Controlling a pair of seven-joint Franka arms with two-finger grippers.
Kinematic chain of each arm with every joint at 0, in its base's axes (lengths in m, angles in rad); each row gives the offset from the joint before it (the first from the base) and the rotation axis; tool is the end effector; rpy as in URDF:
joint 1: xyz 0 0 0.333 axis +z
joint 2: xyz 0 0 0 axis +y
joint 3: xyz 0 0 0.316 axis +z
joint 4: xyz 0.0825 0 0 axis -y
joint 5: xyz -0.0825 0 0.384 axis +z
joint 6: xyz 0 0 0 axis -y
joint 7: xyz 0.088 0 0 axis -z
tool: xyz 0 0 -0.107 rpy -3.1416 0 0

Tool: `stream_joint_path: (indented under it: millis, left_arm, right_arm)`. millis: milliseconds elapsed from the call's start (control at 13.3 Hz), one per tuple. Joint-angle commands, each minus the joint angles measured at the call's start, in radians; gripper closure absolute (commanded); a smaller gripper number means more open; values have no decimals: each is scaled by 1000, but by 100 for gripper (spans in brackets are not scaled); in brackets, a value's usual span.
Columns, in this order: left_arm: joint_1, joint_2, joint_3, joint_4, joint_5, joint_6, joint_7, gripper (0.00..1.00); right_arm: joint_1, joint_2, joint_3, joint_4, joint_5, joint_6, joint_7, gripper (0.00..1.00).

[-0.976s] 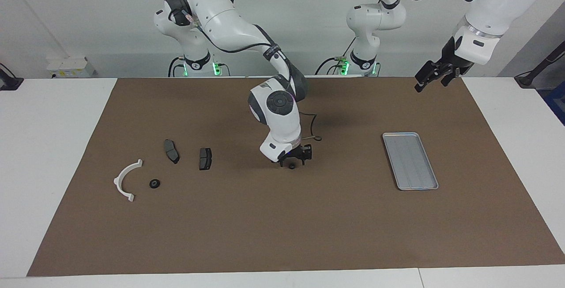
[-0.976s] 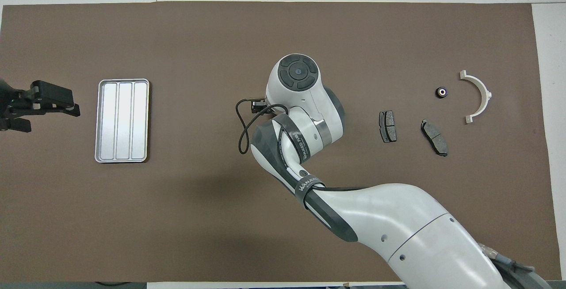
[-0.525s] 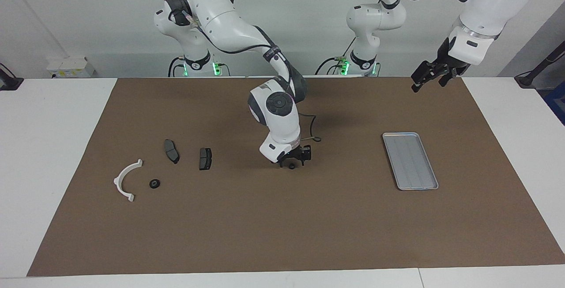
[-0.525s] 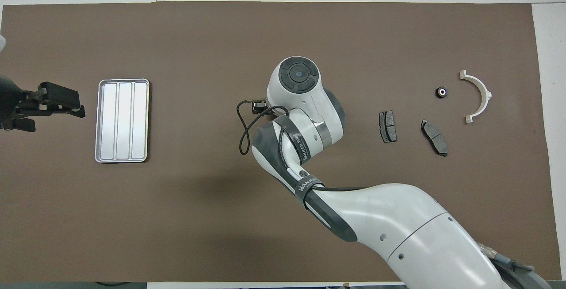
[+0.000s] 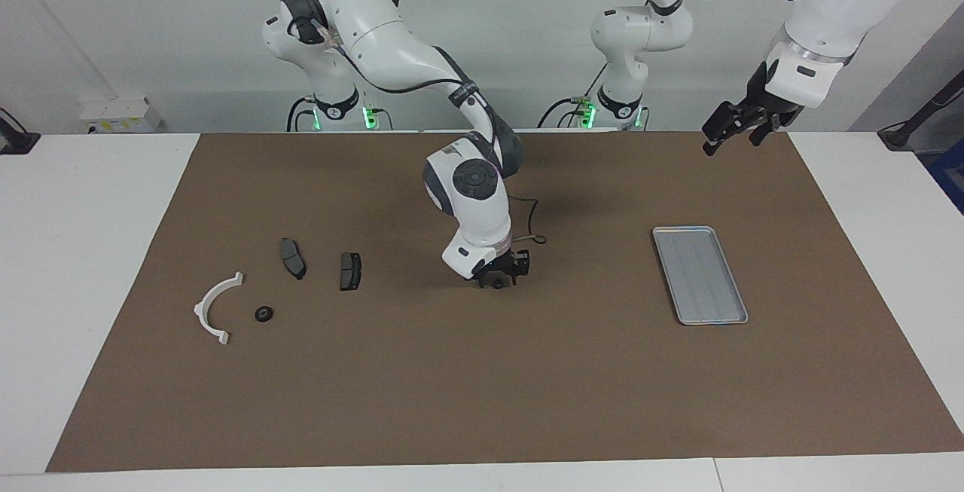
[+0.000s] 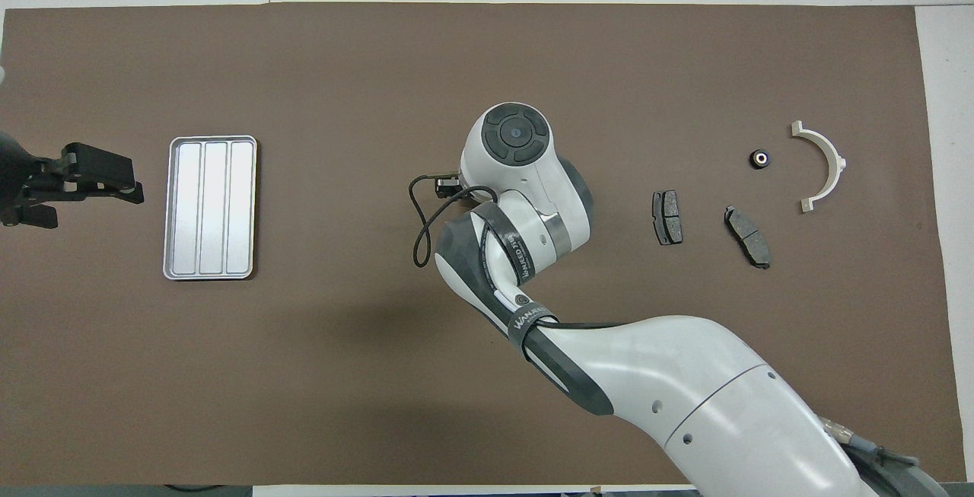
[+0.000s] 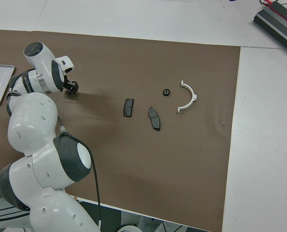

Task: Place bearing gear from tray to pile
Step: 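Lower the right gripper and grasp the black gear at center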

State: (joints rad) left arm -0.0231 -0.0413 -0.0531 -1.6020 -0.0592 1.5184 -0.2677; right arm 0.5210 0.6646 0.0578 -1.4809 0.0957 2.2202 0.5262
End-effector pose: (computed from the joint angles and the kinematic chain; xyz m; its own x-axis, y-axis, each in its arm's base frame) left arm 0.5338 -0.0480 0.6280 0.9808 0.1871 -0.0558 0.1896 -0.9809 0.0438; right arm 0.6075 0.3918 0.2921 0.9999 -0.0163 0.0033 -0.0157 -0.9906 -0.1357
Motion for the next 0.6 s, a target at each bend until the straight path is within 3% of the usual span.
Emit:
stream_joint_path:
  millis: [0, 450, 525]
  left_arm:
    - [-9, -32, 7, -38, 19, 19, 5, 0]
    - [-9, -32, 7, -41, 19, 17, 8, 0]
    - [-11, -32, 7, -41, 18, 17, 5, 0]
  right_arm:
    - [-6, -22, 7, -39, 21, 29, -8, 27]
    - [-4, -25, 28, -48, 22, 38, -5, 32]
    - [-4, -25, 28, -48, 22, 38, -5, 38]
